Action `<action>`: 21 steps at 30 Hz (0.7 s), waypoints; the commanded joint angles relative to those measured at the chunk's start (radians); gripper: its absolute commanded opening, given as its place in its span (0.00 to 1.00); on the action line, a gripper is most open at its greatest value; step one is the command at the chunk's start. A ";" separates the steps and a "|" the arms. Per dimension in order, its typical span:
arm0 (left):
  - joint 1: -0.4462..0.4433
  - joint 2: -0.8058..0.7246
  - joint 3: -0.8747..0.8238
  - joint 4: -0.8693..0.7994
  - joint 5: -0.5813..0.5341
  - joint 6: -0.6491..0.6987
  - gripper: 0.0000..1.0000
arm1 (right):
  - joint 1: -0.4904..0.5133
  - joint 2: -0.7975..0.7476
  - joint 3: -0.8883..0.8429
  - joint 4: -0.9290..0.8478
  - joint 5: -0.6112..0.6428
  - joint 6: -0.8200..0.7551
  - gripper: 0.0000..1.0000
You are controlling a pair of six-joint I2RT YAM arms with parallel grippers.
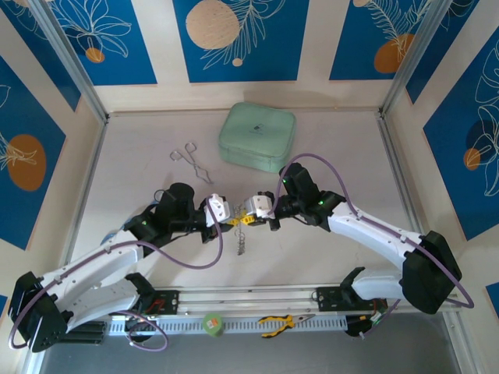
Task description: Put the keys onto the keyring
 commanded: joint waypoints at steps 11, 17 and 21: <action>-0.008 0.054 0.222 -0.224 -0.608 -0.758 0.00 | -0.098 -0.126 0.036 0.097 0.254 0.532 0.46; -0.008 0.101 0.345 -0.438 -0.677 -1.150 0.00 | 0.071 -0.163 0.003 0.111 0.276 0.605 0.44; -0.008 0.137 0.420 -0.542 -0.671 -1.292 0.00 | 0.148 -0.116 -0.046 0.203 0.288 0.700 0.44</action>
